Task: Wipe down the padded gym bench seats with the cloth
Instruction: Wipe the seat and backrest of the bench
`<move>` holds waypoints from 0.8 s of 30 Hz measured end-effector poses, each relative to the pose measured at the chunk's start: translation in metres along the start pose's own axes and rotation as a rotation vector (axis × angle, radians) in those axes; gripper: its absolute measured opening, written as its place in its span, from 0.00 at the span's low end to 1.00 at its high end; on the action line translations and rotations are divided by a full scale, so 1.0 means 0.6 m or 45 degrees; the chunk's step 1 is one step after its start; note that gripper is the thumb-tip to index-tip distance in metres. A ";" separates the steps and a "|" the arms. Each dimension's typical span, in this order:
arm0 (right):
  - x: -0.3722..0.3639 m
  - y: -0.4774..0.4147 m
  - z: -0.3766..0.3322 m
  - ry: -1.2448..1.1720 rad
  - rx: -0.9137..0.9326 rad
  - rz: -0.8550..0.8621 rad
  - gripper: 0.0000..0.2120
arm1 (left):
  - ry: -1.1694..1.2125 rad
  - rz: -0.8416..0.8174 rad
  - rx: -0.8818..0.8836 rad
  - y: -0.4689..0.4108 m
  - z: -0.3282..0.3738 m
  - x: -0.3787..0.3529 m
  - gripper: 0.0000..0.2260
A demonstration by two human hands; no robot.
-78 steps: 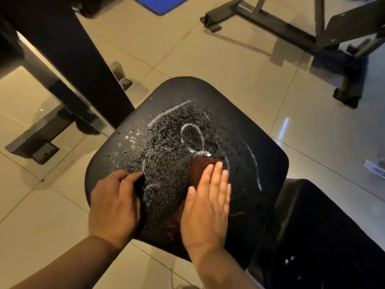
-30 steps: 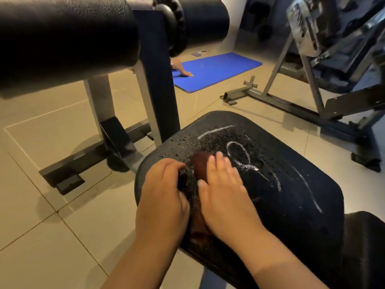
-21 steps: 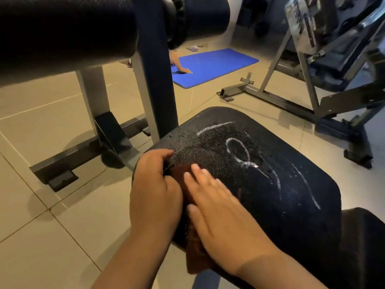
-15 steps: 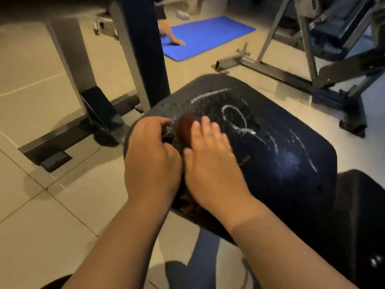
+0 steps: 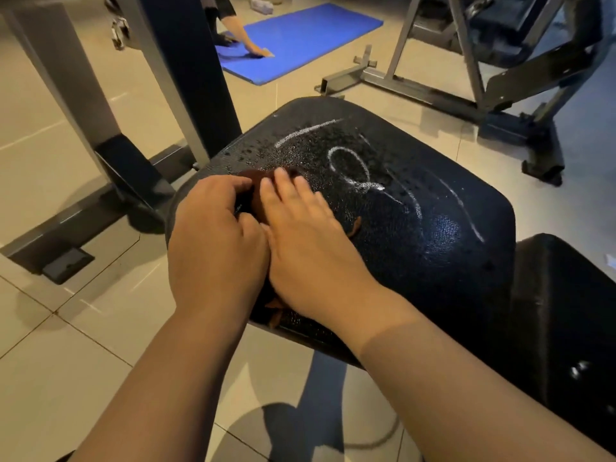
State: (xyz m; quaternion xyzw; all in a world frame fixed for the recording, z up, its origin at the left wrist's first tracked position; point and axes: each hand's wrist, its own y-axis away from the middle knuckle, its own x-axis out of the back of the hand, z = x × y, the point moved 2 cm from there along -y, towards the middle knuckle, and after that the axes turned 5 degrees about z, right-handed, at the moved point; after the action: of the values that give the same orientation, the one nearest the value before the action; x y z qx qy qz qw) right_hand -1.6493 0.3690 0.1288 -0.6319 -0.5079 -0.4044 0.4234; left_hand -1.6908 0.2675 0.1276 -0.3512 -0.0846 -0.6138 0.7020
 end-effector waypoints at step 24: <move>0.063 0.170 0.127 -0.243 -0.233 0.006 0.24 | -0.873 -0.583 -0.447 0.029 0.031 -0.017 0.27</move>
State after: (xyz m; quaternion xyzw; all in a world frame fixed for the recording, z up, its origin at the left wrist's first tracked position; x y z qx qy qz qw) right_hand -1.5370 0.4396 0.1274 -0.7046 -0.5053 -0.3863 0.3146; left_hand -1.6713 0.2867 0.1286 -0.6203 -0.2827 -0.6067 0.4091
